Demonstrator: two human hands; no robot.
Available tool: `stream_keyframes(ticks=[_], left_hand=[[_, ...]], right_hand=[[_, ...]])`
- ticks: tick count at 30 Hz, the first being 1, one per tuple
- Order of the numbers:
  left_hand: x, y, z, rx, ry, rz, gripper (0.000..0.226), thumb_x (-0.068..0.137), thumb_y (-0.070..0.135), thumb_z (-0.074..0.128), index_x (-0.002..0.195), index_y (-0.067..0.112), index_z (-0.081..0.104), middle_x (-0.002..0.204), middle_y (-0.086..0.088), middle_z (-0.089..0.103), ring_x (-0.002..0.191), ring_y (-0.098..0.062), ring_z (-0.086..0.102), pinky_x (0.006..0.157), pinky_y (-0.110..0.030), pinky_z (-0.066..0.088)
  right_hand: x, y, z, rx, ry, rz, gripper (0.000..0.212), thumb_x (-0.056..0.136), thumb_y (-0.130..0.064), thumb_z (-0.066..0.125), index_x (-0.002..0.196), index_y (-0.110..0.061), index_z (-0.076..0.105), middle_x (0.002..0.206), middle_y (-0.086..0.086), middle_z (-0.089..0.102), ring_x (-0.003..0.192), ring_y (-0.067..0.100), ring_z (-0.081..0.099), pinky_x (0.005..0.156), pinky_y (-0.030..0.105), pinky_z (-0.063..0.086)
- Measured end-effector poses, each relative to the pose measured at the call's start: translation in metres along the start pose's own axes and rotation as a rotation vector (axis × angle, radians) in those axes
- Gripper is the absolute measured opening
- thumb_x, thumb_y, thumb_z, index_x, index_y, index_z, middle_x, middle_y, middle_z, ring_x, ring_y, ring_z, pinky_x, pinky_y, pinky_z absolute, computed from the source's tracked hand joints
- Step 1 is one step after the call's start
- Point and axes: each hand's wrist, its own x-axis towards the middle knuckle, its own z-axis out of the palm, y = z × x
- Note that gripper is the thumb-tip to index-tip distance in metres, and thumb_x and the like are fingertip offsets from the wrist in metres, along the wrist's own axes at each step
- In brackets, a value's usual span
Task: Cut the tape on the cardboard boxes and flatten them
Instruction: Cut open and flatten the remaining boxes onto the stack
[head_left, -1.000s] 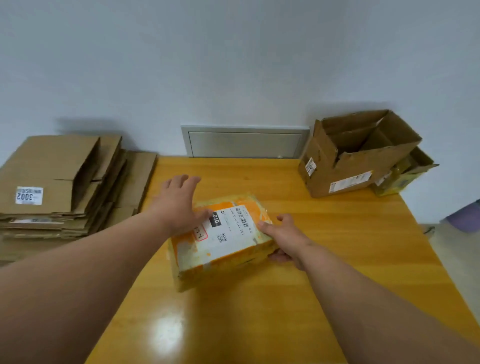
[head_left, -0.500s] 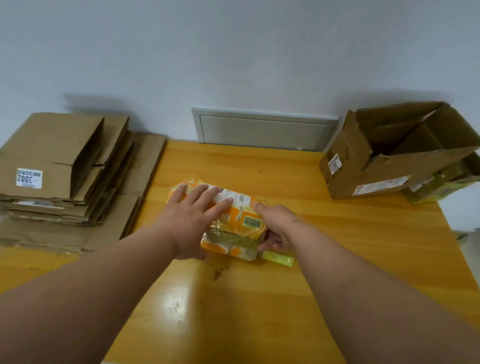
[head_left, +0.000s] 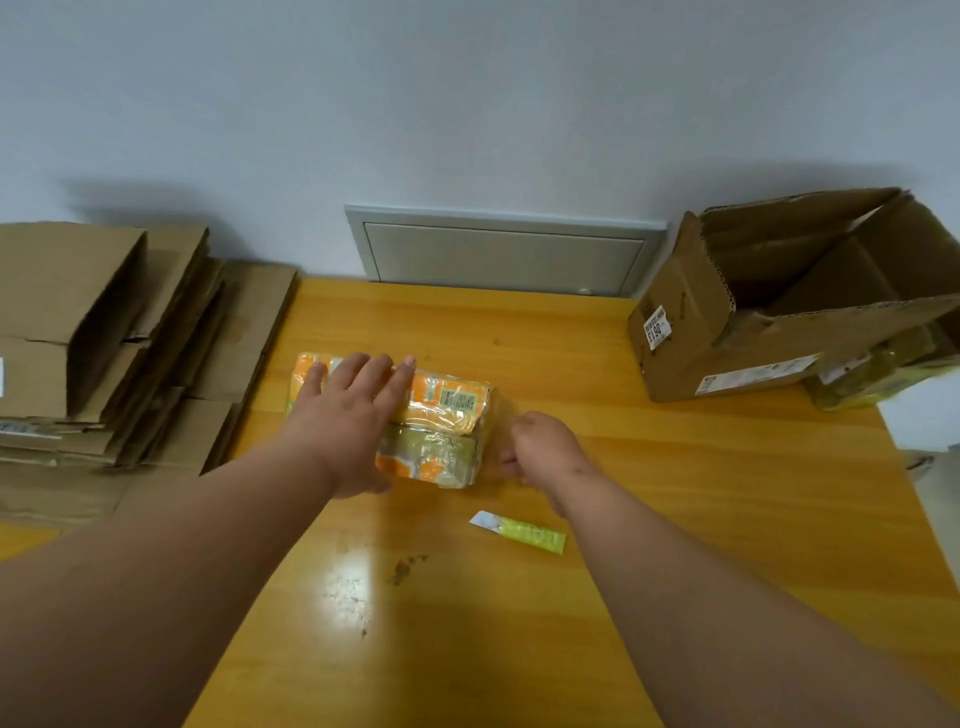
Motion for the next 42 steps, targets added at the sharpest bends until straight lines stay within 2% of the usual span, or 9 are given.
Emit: stream_keyframes(ticks=[3, 8, 14, 17, 20, 24, 26, 31, 42], left_hand=[[0.011, 0.003, 0.0, -0.021, -0.002, -0.029, 0.145, 0.062, 0.071, 0.076, 0.143, 0.032, -0.039, 0.164, 0.002, -0.008, 0.15, -0.028, -0.011, 0.119, -0.061, 0.007], [0.03, 0.001, 0.0, -0.032, 0.075, 0.029, 0.14, 0.058, 0.073, 0.076, 0.145, 0.043, -0.029, 0.159, -0.005, 0.007, 0.148, -0.035, 0.003, 0.116, -0.065, 0.01], [0.049, -0.005, -0.005, -0.059, 0.054, 0.107, 0.128, 0.058, 0.07, 0.075, 0.152, 0.037, -0.006, 0.155, -0.005, 0.015, 0.144, -0.033, 0.011, 0.115, -0.066, 0.014], [0.052, -0.003, -0.006, -0.054, 0.044, 0.153, 0.126, 0.063, 0.064, 0.076, 0.155, 0.027, -0.001, 0.161, 0.001, 0.013, 0.149, -0.024, 0.008, 0.116, -0.066, 0.012], [0.052, -0.003, -0.008, -0.045, 0.042, 0.158, 0.124, 0.064, 0.064, 0.076, 0.156, 0.026, 0.002, 0.16, 0.003, 0.016, 0.148, -0.022, 0.012, 0.116, -0.065, 0.014], [0.051, -0.001, -0.011, -0.04, 0.046, 0.153, 0.123, 0.063, 0.065, 0.075, 0.156, 0.026, 0.004, 0.158, 0.003, 0.021, 0.144, -0.022, 0.018, 0.114, -0.065, 0.019], [0.05, 0.001, -0.011, -0.039, 0.043, 0.144, 0.123, 0.063, 0.065, 0.075, 0.156, 0.027, 0.005, 0.157, 0.003, 0.022, 0.144, -0.023, 0.02, 0.114, -0.065, 0.019], [0.05, 0.003, -0.011, -0.038, 0.02, 0.123, 0.125, 0.064, 0.064, 0.076, 0.156, 0.027, 0.001, 0.157, 0.003, 0.021, 0.143, -0.024, 0.019, 0.115, -0.065, 0.018], [0.055, 0.004, -0.011, -0.051, -0.018, 0.108, 0.131, 0.063, 0.064, 0.078, 0.157, 0.026, -0.005, 0.159, 0.003, 0.016, 0.145, -0.025, 0.015, 0.116, -0.063, 0.017]], right_hand=[[0.005, 0.021, -0.007, -0.358, 0.04, -0.079, 0.031, 0.092, -0.028, 0.049, 0.121, -0.019, 0.056, 0.116, 0.009, 0.065, 0.103, 0.029, 0.062, 0.079, 0.031, 0.047], [0.008, 0.064, 0.008, -0.908, -0.082, -0.209, 0.074, 0.077, -0.062, 0.064, 0.139, -0.029, 0.042, 0.131, 0.002, 0.043, 0.125, 0.026, 0.041, 0.098, 0.037, 0.034], [0.011, 0.083, 0.025, -1.041, 0.042, -0.385, 0.033, 0.096, -0.049, 0.046, 0.115, -0.023, 0.052, 0.117, 0.004, 0.05, 0.113, 0.027, 0.046, 0.093, 0.041, 0.034], [0.01, 0.077, 0.019, -0.942, 0.088, -0.305, 0.009, 0.101, -0.029, 0.043, 0.105, -0.022, 0.047, 0.113, 0.004, 0.053, 0.104, 0.026, 0.052, 0.081, 0.038, 0.038], [0.01, 0.071, 0.008, -0.528, 0.183, -0.14, 0.01, 0.103, -0.021, 0.041, 0.094, -0.019, 0.037, 0.086, 0.006, 0.052, 0.068, 0.023, 0.051, 0.053, 0.03, 0.03], [0.01, 0.05, -0.001, 0.144, 0.262, 0.01, 0.007, 0.105, -0.022, 0.04, 0.101, -0.017, 0.039, 0.086, 0.01, 0.056, 0.07, 0.029, 0.063, 0.049, 0.025, 0.041], [0.007, 0.036, -0.004, 0.288, 0.225, 0.0, 0.002, 0.104, -0.021, 0.042, 0.106, -0.02, 0.041, 0.084, 0.008, 0.059, 0.061, 0.022, 0.061, 0.049, 0.026, 0.043], [0.001, 0.008, -0.007, 0.308, 0.138, -0.133, 0.022, 0.092, -0.007, 0.045, 0.095, -0.029, 0.05, 0.087, 0.006, 0.069, 0.05, 0.012, 0.06, 0.053, 0.026, 0.047], [0.012, -0.012, -0.01, 0.121, 0.166, -0.217, 0.021, 0.094, -0.012, 0.049, 0.093, -0.033, 0.052, 0.078, -0.003, 0.068, 0.046, 0.003, 0.062, 0.045, 0.021, 0.041]])
